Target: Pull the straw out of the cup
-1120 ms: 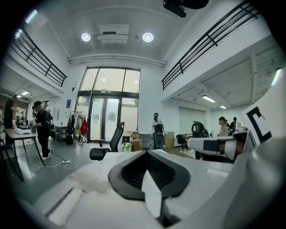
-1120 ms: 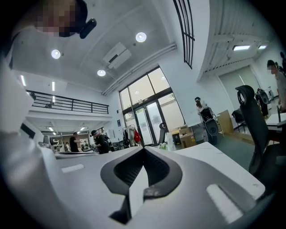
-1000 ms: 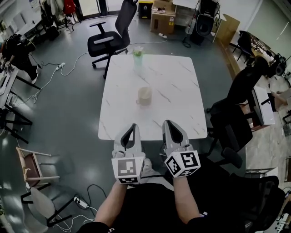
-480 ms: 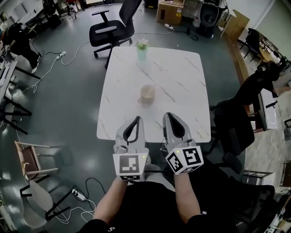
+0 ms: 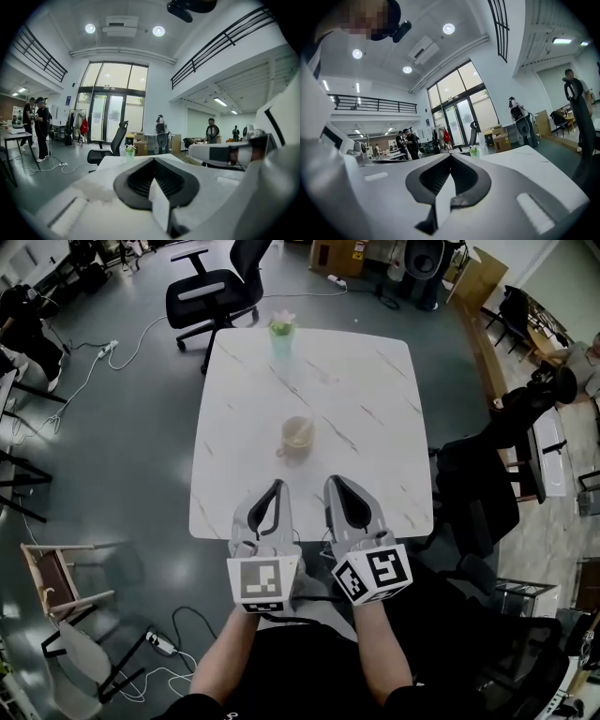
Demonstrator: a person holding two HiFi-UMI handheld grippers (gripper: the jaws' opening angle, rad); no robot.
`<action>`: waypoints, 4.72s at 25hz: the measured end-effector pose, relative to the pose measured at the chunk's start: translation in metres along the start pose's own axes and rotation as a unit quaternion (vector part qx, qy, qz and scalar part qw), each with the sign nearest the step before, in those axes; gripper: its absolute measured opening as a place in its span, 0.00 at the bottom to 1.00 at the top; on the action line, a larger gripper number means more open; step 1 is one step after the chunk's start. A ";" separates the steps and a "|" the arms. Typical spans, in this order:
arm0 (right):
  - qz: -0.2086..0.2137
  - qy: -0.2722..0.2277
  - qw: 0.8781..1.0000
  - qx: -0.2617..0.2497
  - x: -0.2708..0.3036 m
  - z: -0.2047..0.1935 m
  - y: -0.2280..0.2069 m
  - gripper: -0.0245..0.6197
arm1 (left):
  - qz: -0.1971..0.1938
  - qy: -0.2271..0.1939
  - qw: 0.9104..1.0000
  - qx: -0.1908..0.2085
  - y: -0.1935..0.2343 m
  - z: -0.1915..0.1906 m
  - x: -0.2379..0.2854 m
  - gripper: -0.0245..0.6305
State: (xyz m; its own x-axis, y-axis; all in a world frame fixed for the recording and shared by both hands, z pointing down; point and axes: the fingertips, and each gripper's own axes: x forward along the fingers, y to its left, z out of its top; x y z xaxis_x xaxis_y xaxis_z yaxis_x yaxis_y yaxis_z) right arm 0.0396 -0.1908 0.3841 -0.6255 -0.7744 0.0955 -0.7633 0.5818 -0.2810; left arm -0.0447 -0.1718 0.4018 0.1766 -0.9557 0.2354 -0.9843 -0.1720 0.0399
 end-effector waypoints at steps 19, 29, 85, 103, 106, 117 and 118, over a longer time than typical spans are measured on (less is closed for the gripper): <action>-0.009 0.043 0.999 0.015 0.058 -0.049 -0.040 0.04 | -0.007 0.034 0.999 0.000 0.018 -0.041 0.051 0.04; -0.018 0.063 0.997 0.029 0.087 -0.071 -0.066 0.05 | -0.005 0.054 0.999 -0.006 0.025 -0.055 0.070 0.04; -0.017 0.066 0.998 -0.002 0.162 -0.070 -0.089 0.11 | -0.003 0.091 0.995 -0.039 0.064 -0.064 0.090 0.04; -0.014 -0.014 0.996 -0.088 0.089 0.019 -0.034 0.11 | -0.009 0.029 0.999 -0.026 0.045 -0.008 0.062 0.04; -0.019 -0.021 0.995 -0.098 0.077 0.028 -0.029 0.11 | -0.014 0.017 1.000 -0.019 0.040 0.003 0.058 0.04; -0.006 -0.046 0.992 -0.118 0.040 0.053 -0.008 0.11 | -0.021 -0.040 0.999 0.011 0.020 0.054 0.044 0.04; -0.006 -0.047 0.992 -0.119 0.038 0.054 -0.007 0.11 | -0.021 -0.043 0.999 0.009 0.020 0.057 0.043 0.04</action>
State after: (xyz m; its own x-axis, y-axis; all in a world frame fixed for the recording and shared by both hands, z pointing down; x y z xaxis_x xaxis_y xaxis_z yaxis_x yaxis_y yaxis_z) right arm 0.0299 -0.2382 0.3384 -0.6070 -0.7947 0.0052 -0.7940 0.6061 -0.0457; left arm -0.0563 -0.2293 0.3576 0.2180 -0.9644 0.1499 -0.9759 -0.2159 0.0304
